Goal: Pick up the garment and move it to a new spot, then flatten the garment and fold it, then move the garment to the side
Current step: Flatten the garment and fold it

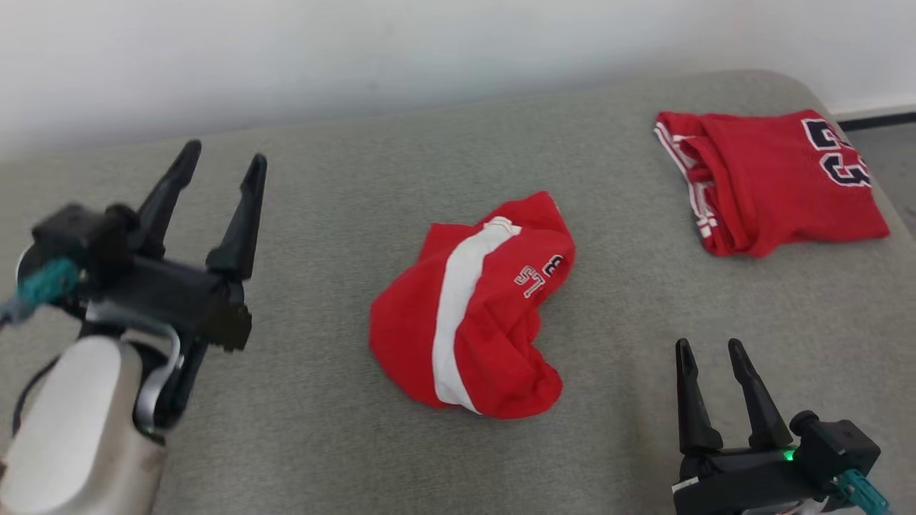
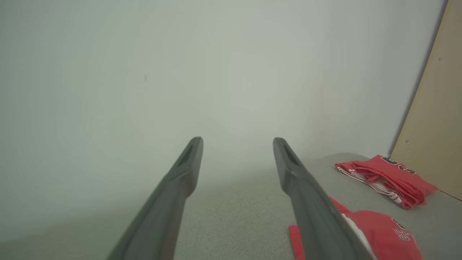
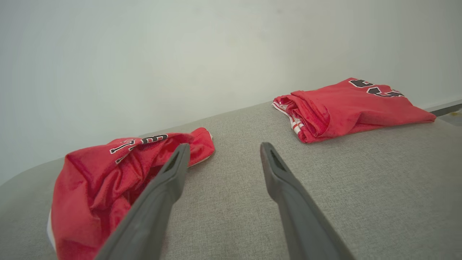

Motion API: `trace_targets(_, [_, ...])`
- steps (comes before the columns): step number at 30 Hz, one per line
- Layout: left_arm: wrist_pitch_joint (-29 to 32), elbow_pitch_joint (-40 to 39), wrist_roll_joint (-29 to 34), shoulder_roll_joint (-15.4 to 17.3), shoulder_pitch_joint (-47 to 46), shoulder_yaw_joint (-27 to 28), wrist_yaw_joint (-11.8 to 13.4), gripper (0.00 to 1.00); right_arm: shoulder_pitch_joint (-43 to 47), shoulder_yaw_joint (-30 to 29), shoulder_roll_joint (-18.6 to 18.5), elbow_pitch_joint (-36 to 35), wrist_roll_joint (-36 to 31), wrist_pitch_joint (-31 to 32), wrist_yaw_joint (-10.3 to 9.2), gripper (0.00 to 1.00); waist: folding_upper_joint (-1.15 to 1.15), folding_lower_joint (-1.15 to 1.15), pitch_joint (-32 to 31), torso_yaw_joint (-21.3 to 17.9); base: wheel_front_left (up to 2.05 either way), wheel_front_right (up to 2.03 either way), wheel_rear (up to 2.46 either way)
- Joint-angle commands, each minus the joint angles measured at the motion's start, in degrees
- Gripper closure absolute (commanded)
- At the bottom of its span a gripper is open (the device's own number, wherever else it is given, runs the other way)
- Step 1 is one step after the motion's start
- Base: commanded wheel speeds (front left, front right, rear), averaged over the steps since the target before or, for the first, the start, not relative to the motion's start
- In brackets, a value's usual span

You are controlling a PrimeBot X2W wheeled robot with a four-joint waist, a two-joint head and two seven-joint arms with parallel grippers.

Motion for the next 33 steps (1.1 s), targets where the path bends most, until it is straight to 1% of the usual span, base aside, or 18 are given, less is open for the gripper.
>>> trace_targets(1, [2.4, 1.3, -2.8, 1.4, -3.3, -2.5, 0.1, 0.00, -0.8, 0.2, 0.0, 0.1, 0.6, 0.0, -0.17, 0.00, 0.00, -0.01, 2.5, -4.0, 0.00, 0.00, 0.00])
trace_targets(4, [5.9, 2.9, -6.1, 3.3, -8.0, -7.5, 0.1, 0.00, -1.6, 0.3, 0.0, 0.1, 1.1, 0.0, -0.17, 0.00, 0.00, -0.01, 3.5, -6.1, 0.00, 0.00, 0.00])
trace_targets(8, [9.8, 5.2, -9.9, 4.5, -12.8, -14.0, 0.1, 0.00, -2.6, 0.6, 0.0, 0.2, 1.9, 0.0, -0.17, 0.00, 0.00, -0.01, 4.6, -8.6, 0.00, 0.00, 0.00])
trace_targets(12, [13.3, 7.5, -12.8, 5.5, -15.9, -21.0, 0.1, 0.00, -3.2, 1.0, 0.0, 0.4, 2.7, 0.0, -0.17, 0.00, 0.00, -0.01, 5.6, -10.6, 0.00, 0.00, 0.00])
trace_targets(17, [17.4, 10.3, -17.0, 7.4, -17.1, -28.3, 0.1, 0.00, -3.6, 1.7, 0.0, 0.4, 3.5, 0.0, -0.17, 0.00, 0.00, -0.01, 6.7, -12.9, 0.00, 0.00, 0.00])
trace_targets(20, [19.1, 11.6, -20.0, 8.5, -16.8, -30.2, 0.1, 0.00, -3.6, 1.7, 0.0, 0.4, 4.0, 0.0, -0.17, 0.00, 0.00, -0.01, 6.8, -13.7, 0.00, 0.00, 0.00])
trace_targets(26, [22.3, 13.1, -23.5, 9.4, -15.3, -34.1, 0.1, 0.00, -3.1, 1.5, 0.0, 0.4, 4.0, 0.0, -0.17, 0.00, 0.00, -0.01, 6.8, -14.3, 0.00, 0.00, 0.00])
trace_targets(27, [22.3, 13.2, -23.9, 9.5, -15.5, -34.3, 0.1, 0.02, -3.1, 1.4, 0.0, 0.4, 4.0, 0.0, -0.17, 0.00, 0.00, -0.01, 6.8, -14.4, 0.00, 0.00, 0.00])
trace_targets(28, [22.2, 13.3, -24.6, 9.5, -15.6, -34.5, 0.1, 0.44, -3.2, 1.3, 0.0, 0.2, 3.9, 0.0, -0.17, 0.00, 0.00, -0.01, 6.8, -14.4, 0.00, 0.00, 0.00])
trace_targets(29, [22.2, 13.4, -24.9, 9.4, -15.6, -34.9, 0.1, 0.69, -3.3, 1.2, 0.0, 0.0, 3.8, 0.0, -0.17, 0.00, 0.00, -0.01, 6.8, -14.3, 0.00, 0.00, 0.00])
trace_targets(30, [22.0, 13.3, -25.0, 9.4, -15.8, -35.3, 0.1, 1.00, -3.3, 1.0, 0.0, 0.0, 3.7, 0.0, -0.17, 0.00, 0.00, -0.01, 6.7, -14.2, 0.00, 0.00, 0.00])
trace_targets(33, [20.3, 13.7, -24.9, 9.6, -16.8, -35.6, 0.1, 1.00, -3.1, 0.6, 0.0, -0.2, 3.4, 0.0, -0.17, 0.00, 0.00, -0.01, 6.4, -13.5, 0.00, 0.00, 0.00])
